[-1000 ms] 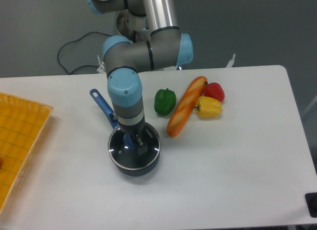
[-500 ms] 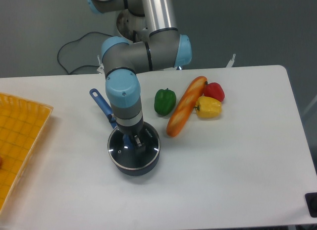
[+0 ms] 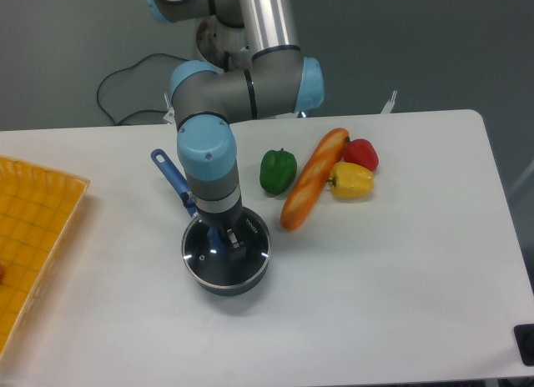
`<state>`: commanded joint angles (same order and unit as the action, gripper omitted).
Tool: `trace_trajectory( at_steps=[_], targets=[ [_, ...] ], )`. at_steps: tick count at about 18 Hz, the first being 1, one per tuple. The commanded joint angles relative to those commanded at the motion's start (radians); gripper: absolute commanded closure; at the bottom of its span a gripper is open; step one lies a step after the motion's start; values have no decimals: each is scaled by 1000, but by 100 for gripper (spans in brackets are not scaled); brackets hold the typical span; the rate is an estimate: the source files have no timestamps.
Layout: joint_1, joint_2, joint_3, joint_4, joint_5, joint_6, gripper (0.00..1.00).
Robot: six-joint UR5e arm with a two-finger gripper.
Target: Open the lid
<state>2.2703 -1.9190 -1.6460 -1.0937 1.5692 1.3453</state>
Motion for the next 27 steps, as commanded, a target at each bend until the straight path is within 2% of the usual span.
trace_trajectory(
  at_steps=[4,9,12,16,19,22,27],
  targets=[
    [29,3,18,-11,0,5,59],
    [78,2,25,-63,3,12,60],
    [132,-2,49,-69,0,26,60],
    [211,3,87,-141,0,100,60],
    [259,5,95,-141,-5,136,60],
    [273,-5,120,-141,-6,141,60],
    [284,-18,126,-141,-6,153,60]
  ],
)
